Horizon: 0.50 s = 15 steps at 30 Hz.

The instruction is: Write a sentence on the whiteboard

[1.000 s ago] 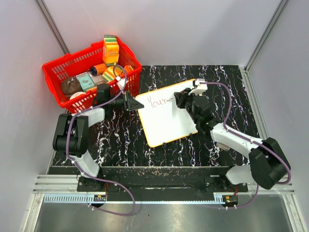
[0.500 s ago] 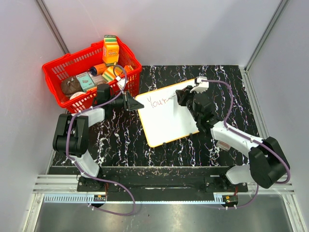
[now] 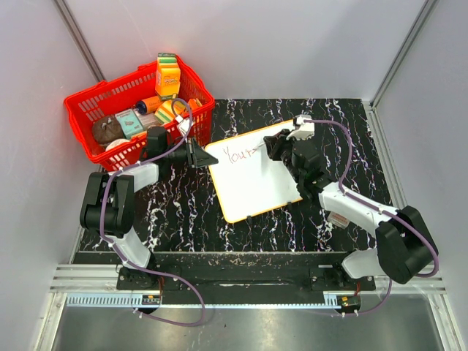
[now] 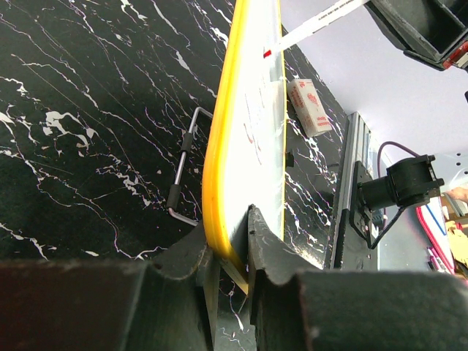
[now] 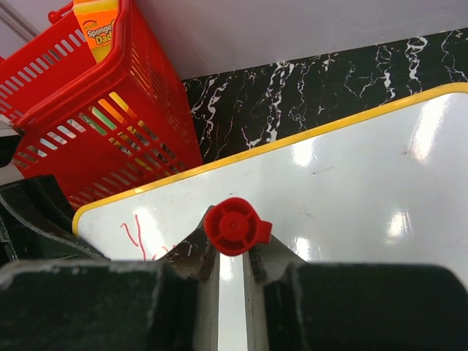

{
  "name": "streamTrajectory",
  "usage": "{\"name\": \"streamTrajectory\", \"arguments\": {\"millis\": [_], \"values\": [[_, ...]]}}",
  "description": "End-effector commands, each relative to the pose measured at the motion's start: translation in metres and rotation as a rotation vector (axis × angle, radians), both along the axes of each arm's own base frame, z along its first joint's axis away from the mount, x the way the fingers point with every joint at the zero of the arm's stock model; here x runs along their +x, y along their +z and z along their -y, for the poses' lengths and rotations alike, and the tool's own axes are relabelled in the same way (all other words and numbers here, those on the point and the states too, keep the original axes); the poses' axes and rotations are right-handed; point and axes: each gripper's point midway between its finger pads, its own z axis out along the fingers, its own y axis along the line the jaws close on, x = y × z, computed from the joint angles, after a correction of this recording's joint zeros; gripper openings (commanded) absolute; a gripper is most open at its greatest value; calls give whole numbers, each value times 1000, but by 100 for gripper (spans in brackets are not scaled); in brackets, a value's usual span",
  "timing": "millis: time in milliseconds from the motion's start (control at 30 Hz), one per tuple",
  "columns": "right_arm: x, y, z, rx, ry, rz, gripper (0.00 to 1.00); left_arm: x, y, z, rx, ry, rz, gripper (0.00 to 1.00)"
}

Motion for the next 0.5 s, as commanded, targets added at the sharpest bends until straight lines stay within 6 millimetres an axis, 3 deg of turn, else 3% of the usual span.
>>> {"name": "streamTrajectory", "arguments": {"millis": [0, 467], "values": [[-5, -3, 0, 0, 22, -17, 0, -8, -37, 13, 97, -53, 81, 0], [-18, -22, 17, -18, -23, -60, 0, -9, -37, 14, 97, -57, 80, 0]]}}
